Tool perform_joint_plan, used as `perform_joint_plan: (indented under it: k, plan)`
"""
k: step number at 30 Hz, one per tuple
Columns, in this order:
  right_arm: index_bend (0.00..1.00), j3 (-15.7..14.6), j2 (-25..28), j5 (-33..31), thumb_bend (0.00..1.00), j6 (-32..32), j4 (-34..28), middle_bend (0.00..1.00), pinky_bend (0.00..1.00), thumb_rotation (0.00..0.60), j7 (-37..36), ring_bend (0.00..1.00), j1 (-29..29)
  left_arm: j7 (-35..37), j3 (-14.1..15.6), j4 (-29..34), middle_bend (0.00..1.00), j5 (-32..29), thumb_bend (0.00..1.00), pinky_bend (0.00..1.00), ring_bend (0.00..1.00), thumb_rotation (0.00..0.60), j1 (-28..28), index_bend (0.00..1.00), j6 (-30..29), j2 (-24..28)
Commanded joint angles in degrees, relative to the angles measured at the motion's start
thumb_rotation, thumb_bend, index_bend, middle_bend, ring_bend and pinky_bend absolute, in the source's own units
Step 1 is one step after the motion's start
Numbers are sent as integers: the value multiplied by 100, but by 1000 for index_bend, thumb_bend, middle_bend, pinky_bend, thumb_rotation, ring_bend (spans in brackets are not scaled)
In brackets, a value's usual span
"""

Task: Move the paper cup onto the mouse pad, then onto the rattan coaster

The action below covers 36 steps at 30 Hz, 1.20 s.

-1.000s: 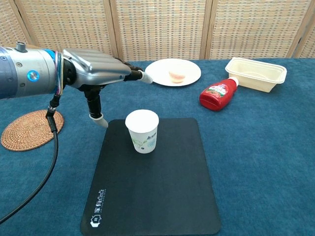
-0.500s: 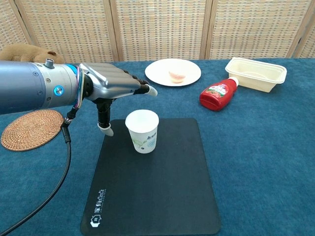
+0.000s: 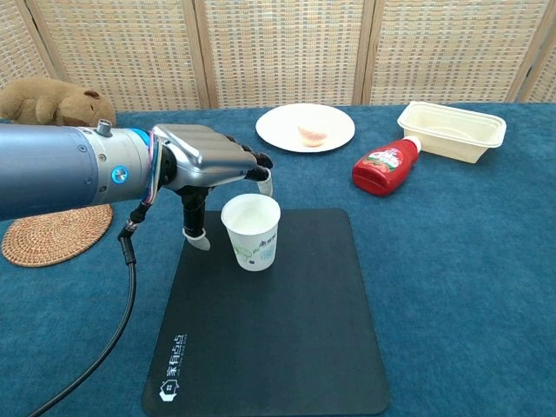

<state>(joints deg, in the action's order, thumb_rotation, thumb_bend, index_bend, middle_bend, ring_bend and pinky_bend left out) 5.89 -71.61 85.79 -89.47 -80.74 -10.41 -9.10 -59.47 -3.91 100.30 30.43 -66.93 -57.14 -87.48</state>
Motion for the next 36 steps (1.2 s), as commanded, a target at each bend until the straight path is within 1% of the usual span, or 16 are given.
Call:
perform_joint_plan:
  k: [1,3,5,9,13,21,27,32,36]
  plan:
    - [0,4,1,17,48,4,-6,0,0,600,9,0,6,30,41,-19,0,15,181,0,0,600,-19,228,-14,-29]
    - [0,11,1,21,47,15,-11,0,0,600,18,0,8,64,59,-31,0,12,189,0,0,600,-29,264,-19,-51]
    - [0,20,1,24,46,22,-13,0,0,600,21,0,14,121,70,-56,0,43,226,0,0,600,-34,306,-31,-75]
    - [0,32,6,33,47,35,-17,0,0,600,6,0,21,207,112,-93,0,90,262,0,0,600,-29,320,-34,-94]
    - [0,38,10,59,47,38,-23,0,0,600,3,0,26,287,147,-110,0,133,306,0,0,600,-19,359,-42,-111]
    - [0,45,21,124,47,11,-56,0,0,600,16,0,45,594,198,-44,0,409,309,0,0,600,120,361,-131,10]
    - [0,48,25,129,47,35,-74,0,0,600,54,0,51,954,251,99,0,665,310,0,0,600,346,360,-207,441]
    - [0,67,37,91,46,73,-84,0,0,600,55,0,56,1472,339,212,0,1020,309,0,0,600,695,361,-295,1045]
    - [0,54,32,125,47,89,-114,0,0,600,134,0,49,1895,488,104,0,1319,309,0,0,600,1006,361,-288,1523]
